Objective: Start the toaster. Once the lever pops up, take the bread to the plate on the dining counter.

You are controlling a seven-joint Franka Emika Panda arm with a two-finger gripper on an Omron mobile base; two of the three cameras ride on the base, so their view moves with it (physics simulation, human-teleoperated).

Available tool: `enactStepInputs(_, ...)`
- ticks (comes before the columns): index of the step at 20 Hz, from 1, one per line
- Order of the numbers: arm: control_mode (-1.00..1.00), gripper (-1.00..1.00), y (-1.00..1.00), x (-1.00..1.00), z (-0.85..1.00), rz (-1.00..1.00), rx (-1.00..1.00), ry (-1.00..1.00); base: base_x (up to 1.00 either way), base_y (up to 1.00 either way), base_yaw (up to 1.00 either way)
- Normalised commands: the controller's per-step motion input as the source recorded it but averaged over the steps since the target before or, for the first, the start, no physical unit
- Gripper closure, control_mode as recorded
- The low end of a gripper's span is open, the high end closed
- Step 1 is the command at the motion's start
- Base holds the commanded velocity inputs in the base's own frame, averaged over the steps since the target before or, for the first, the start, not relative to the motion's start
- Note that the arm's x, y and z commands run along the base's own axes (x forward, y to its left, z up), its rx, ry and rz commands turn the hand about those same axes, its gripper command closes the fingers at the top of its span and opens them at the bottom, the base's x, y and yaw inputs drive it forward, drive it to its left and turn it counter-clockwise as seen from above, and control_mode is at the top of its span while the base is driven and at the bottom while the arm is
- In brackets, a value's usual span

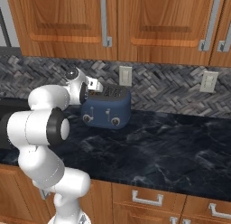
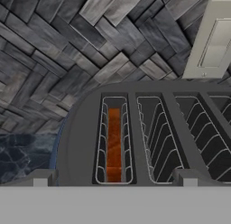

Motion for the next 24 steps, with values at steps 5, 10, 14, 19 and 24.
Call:
enactStepInputs(5, -1.0, -1.0, 0.0, 0.0, 0.0, 0.0, 0.0, 0.0, 0.0, 0.0, 0.0)
enactStepInputs(10, -1.0, -1.0, 0.0, 0.0, -0.02, 0.0, 0.0, 0.0, 0.0, 0.0, 0.0)
enactStepInputs(14, -1.0, -1.0, 0.0, 0.0, -0.02, 0.0, 0.0, 0.0, 0.0, 0.0, 0.0)
enactStepInputs(19, -1.0, -1.0, 0.0, 0.0, 0.0, 0.0, 0.0, 0.0, 0.0, 0.0, 0.0)
enactStepInputs(24, -1.0, -1.0, 0.0, 0.0, 0.0, 0.0, 0.0, 0.0, 0.0, 0.0, 0.0)
